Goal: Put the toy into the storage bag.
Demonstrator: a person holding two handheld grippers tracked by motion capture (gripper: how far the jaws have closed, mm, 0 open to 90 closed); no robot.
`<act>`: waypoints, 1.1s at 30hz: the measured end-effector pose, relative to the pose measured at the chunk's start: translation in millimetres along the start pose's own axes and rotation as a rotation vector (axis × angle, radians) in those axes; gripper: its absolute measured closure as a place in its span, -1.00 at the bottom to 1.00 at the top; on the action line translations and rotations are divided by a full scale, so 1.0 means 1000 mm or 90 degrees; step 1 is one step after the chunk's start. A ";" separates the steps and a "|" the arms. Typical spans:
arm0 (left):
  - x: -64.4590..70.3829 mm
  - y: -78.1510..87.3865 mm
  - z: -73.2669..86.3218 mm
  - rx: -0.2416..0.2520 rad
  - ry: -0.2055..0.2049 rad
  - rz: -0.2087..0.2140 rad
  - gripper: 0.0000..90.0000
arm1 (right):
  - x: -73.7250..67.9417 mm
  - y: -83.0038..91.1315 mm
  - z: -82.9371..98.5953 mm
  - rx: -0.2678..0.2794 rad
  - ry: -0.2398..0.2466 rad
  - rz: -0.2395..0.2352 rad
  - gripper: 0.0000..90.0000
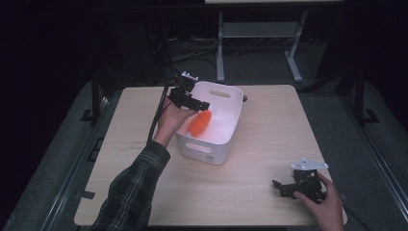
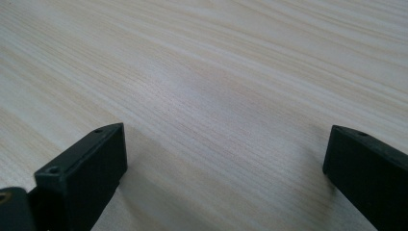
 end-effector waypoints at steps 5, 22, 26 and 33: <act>0.000 0.002 0.000 0.002 -0.001 -0.001 -0.62 | 0.000 0.000 0.000 0.000 0.000 0.000 -0.98; -0.003 0.029 0.003 0.007 -0.034 0.014 -0.62 | 0.000 0.000 0.000 0.001 0.001 -0.001 -0.98; -0.003 0.036 0.006 0.008 -0.038 0.021 -0.62 | 0.000 0.000 0.000 0.001 0.001 -0.001 -0.98; -0.008 0.045 0.016 0.007 -0.053 0.041 -0.62 | 0.000 0.000 0.000 0.000 -0.001 -0.001 -0.98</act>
Point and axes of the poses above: each handheld gripper's, and its own axes: y roughly backward along the jaws, z roughly out of its underside, x roughly to its right, the point moved 4 cm from there along -y, roughly forward along the jaws, and after that the axes turned 14 degrees about z, right-handed, at the moved point
